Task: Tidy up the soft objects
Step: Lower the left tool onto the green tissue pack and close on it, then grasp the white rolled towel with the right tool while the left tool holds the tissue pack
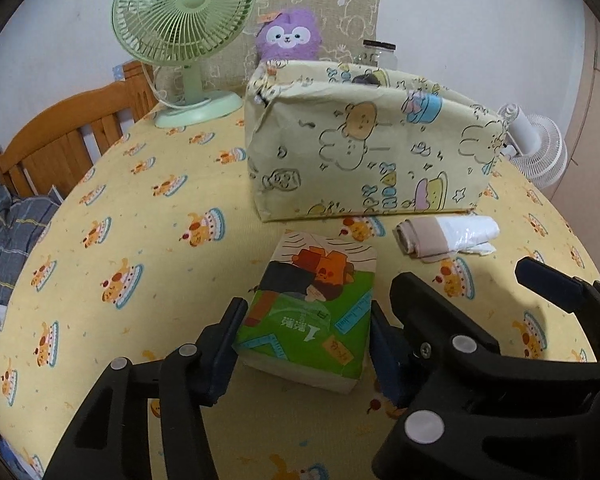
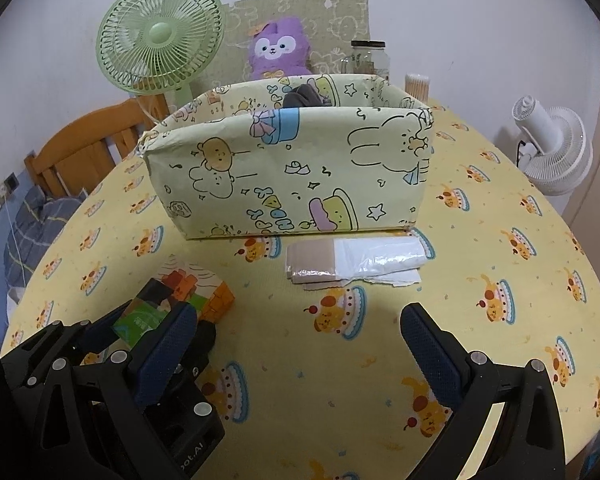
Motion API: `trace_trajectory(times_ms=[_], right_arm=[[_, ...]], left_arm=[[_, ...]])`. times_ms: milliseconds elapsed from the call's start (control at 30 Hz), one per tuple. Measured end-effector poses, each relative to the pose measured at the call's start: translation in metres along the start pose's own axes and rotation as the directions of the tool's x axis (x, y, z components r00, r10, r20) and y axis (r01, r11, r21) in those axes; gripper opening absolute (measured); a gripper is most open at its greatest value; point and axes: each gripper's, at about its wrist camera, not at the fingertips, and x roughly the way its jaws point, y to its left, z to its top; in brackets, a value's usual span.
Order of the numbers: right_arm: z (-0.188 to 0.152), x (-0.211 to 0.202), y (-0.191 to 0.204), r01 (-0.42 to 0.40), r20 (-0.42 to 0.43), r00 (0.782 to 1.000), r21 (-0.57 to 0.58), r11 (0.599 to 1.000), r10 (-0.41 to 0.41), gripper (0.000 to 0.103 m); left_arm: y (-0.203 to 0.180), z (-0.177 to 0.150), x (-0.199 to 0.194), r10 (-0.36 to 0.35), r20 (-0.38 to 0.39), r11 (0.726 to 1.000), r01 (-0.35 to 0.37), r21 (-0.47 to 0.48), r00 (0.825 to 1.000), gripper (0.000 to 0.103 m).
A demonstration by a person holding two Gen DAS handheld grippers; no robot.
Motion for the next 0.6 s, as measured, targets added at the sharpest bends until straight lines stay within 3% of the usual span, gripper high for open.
trace_trajectory(times_ms=[267,600], right_arm=[[0.008,-0.003,-0.015,-0.011,0.015,1.0,0.035,0.999,0.01,0.103],[0.021,0.008,-0.031,-0.008,0.002,1.0,0.023,1.0,0.008,0.103]], left_arm=[[-0.013,0.011,0.0,0.01,0.016,1.0,-0.01,-0.006,1.0,0.06],[-0.027,0.023,0.012,0.072,0.019,0.997,-0.071,-0.023,0.997,0.06]])
